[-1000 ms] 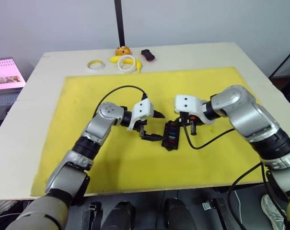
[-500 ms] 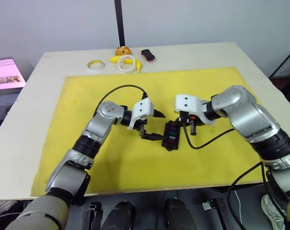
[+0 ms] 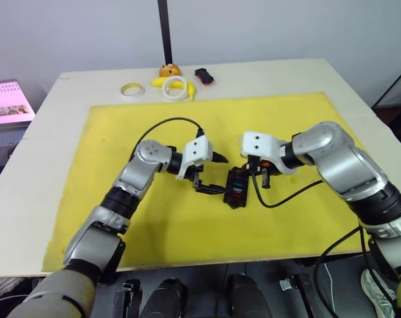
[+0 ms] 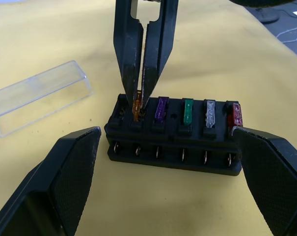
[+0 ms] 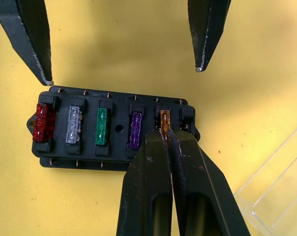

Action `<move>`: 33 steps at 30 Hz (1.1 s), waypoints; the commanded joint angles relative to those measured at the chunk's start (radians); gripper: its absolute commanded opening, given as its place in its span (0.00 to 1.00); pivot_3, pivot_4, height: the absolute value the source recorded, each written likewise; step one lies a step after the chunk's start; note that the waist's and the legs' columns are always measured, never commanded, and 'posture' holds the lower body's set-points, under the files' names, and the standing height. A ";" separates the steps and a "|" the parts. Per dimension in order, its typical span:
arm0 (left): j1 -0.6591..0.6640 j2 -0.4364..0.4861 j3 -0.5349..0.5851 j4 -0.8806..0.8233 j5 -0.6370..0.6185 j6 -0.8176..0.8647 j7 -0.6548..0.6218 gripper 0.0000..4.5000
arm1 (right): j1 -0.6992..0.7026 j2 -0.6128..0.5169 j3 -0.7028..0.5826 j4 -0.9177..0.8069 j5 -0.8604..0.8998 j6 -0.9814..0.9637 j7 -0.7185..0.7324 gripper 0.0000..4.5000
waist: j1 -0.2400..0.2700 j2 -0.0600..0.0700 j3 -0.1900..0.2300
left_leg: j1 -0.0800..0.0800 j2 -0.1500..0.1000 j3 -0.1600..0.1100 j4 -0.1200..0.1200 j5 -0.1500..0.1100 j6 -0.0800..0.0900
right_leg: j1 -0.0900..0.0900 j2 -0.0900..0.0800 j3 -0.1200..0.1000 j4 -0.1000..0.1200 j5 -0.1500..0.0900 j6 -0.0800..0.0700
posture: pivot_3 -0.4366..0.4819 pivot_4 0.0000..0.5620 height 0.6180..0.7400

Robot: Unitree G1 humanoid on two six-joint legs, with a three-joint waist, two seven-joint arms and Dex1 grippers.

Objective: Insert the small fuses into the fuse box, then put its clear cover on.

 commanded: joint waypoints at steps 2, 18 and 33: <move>-0.021 0.000 0.021 -0.010 0.000 -0.015 -0.001 1.00 | 0.006 -0.001 -0.020 -0.028 0.021 0.004 0.005 0.00 | 0.000 0.000 0.000 | 0.000 0.000 0.000 0.000 0.000 0.000 | 0.000 0.000 0.000 0.000 0.000 0.000 | 0.48 0.27 1.00; -0.021 -0.003 0.022 -0.002 0.000 -0.019 -0.002 1.00 | -0.063 -0.024 -0.029 -0.009 0.041 0.028 0.017 0.00 | 0.001 0.000 0.000 | -0.001 0.000 0.000 0.000 0.000 0.000 | -0.001 0.000 0.000 0.000 0.000 0.000 | 0.48 0.27 1.00; -0.007 0.002 0.018 -0.021 0.000 -0.019 -0.005 1.00 | -0.020 -0.024 -0.017 -0.021 0.033 0.020 0.005 0.00 | 0.000 0.000 0.000 | -0.001 0.000 0.000 0.000 0.000 0.000 | -0.001 0.000 0.000 0.000 0.000 0.000 | 0.48 0.27 1.00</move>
